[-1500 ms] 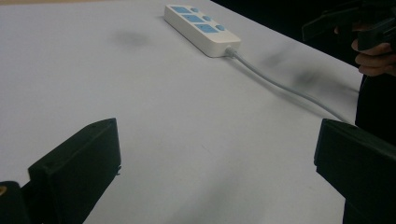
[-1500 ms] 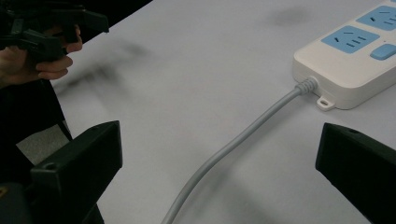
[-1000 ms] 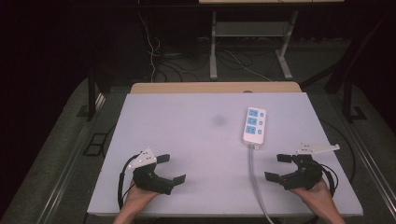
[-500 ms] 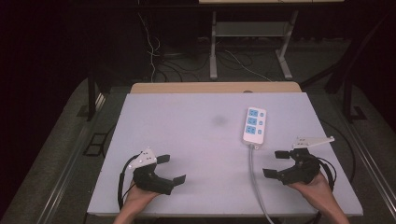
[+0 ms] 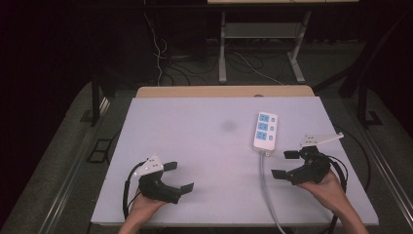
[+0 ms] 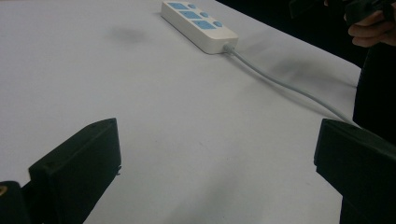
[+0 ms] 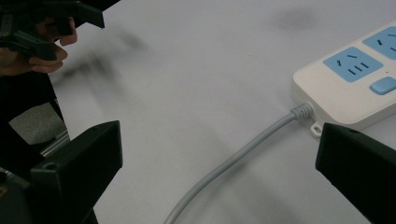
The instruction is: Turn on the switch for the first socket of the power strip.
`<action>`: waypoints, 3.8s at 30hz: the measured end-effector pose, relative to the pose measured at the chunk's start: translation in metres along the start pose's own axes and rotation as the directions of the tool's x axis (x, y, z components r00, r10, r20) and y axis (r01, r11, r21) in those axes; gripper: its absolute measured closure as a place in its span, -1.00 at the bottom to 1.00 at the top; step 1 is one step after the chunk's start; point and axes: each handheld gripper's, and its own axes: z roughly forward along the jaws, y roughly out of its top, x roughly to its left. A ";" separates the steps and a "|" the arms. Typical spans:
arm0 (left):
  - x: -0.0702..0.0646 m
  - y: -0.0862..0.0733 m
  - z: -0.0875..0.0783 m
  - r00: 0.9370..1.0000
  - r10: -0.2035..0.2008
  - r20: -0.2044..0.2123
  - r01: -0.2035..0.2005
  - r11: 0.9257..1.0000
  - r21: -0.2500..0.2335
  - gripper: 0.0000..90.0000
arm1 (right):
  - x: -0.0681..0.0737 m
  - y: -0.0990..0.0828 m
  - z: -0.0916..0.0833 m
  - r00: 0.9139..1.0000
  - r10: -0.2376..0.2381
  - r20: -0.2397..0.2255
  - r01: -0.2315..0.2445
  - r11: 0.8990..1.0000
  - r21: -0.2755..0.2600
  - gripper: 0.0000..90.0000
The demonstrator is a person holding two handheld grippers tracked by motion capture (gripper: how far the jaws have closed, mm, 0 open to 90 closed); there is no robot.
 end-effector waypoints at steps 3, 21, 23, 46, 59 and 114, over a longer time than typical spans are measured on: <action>0.000 0.000 0.000 1.000 -0.001 0.001 0.001 1.000 -0.001 -1.00 | -0.002 0.004 0.000 1.000 -0.007 0.000 0.007 1.000 0.007 -1.00; 0.001 0.000 -0.001 1.000 -0.006 0.000 0.006 1.000 -0.006 -1.00 | -0.018 0.031 0.002 1.000 -0.012 0.017 0.011 0.999 0.047 -1.00; 0.001 0.000 -0.001 1.000 -0.006 0.000 0.006 1.000 -0.006 -1.00 | -0.019 0.032 0.003 1.000 -0.011 0.018 0.010 0.999 0.050 -1.00; 0.002 -0.001 0.000 1.000 -0.003 0.003 0.003 1.000 0.001 -1.00 | -0.041 0.056 0.006 0.998 -0.003 0.069 -0.003 0.997 0.080 -1.00; 0.001 -0.001 0.001 1.000 -0.001 0.010 0.001 1.000 0.005 -1.00 | -0.051 0.075 0.009 0.995 -0.016 0.101 0.006 0.995 0.101 -0.99; 0.002 -0.001 0.004 1.000 0.008 0.015 -0.008 1.000 0.020 -1.00 | -0.097 0.093 0.040 0.994 -0.025 0.102 0.011 0.991 0.136 0.91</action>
